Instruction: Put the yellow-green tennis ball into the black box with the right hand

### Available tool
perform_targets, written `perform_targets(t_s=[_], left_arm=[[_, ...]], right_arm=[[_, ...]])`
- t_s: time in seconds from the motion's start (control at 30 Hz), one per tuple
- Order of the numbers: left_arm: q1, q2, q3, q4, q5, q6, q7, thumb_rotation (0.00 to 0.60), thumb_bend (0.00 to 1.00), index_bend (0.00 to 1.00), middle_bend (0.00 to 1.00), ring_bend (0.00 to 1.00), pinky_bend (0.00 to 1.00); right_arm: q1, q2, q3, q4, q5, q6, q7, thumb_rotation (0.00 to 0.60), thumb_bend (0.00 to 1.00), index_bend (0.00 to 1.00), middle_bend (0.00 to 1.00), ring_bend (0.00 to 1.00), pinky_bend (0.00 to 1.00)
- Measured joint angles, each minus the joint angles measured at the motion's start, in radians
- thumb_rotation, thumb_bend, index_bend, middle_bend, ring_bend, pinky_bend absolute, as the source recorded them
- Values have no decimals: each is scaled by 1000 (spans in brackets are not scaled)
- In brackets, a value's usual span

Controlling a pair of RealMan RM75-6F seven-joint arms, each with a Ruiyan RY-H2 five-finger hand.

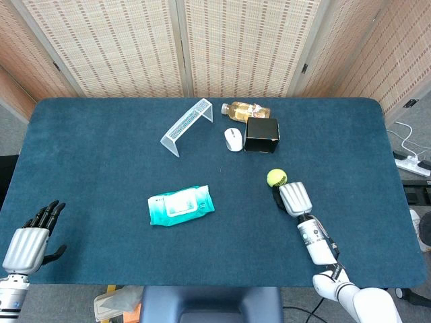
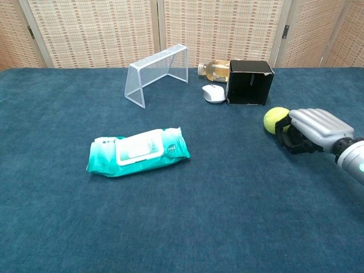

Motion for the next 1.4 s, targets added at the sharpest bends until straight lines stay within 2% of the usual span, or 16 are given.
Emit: perform_targets(t_s=[0.47, 1.13, 1.33, 1.4], left_arm=[[-8, -12, -9, 8, -22, -14, 24, 600, 266, 83, 169, 153, 364], [-15, -15, -24, 16, -74, -37, 29, 600, 267, 83, 168, 153, 365], [-19, -14, -31, 17, -98, -50, 28, 600, 266, 83, 169, 153, 366], [-20, -14, -33, 18, -106, -55, 27, 600, 266, 83, 169, 153, 366]], right_arm=[[125, 6, -4, 87, 6, -119, 86, 600, 688, 831, 896, 686, 697], [248, -27, -25, 209, 13, -281, 182, 600, 685, 830, 886, 677, 691], [292, -34, -20, 238, 23, -324, 191, 600, 678, 830, 836, 646, 666], [306, -34, -16, 244, 28, -339, 197, 600, 672, 830, 786, 608, 632]])
